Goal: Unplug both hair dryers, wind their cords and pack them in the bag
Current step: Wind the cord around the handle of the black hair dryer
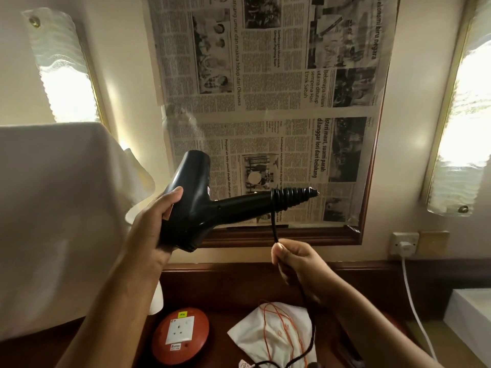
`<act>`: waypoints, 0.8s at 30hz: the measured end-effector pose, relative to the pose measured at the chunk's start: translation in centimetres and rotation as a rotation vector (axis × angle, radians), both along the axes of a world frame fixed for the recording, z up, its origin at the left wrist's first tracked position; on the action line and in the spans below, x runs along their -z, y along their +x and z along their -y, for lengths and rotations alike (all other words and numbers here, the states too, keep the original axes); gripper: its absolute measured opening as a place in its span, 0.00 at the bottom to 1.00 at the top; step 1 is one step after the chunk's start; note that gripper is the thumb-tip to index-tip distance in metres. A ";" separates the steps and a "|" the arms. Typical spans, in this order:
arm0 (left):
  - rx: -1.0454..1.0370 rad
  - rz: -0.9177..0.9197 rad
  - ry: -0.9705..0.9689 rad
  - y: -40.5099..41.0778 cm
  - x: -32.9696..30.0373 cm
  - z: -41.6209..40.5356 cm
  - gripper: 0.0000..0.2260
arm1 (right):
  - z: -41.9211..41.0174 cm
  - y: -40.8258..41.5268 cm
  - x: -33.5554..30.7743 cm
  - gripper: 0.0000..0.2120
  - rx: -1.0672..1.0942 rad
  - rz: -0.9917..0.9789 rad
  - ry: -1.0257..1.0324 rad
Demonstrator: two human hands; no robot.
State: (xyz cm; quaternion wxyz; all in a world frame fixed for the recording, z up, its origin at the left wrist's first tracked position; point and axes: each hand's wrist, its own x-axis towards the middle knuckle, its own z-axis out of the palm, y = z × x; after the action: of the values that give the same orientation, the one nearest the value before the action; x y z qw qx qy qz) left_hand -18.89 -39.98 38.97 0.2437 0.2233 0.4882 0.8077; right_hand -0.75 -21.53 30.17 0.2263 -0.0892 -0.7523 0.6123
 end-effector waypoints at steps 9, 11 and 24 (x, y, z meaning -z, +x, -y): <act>0.101 -0.015 -0.001 0.3 1.3 0.3 0.14 | -4.0 -0.5 -5.9 0.07 0.155 0.301 0.275; 0.133 -0.041 0.000 0.2 1.3 0.6 0.15 | -5.0 -0.5 -7.6 0.08 0.112 0.278 0.392; -0.105 -0.337 -0.096 0.7 2.7 -0.5 0.13 | -2.6 -0.8 -10.9 0.09 0.214 0.211 0.821</act>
State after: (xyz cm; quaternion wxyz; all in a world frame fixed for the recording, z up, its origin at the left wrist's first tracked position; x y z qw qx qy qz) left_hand -18.18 -39.50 36.28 0.1264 0.3179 0.5709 0.7463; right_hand -1.51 -18.94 41.08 0.2267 -0.1313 -0.9389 0.2232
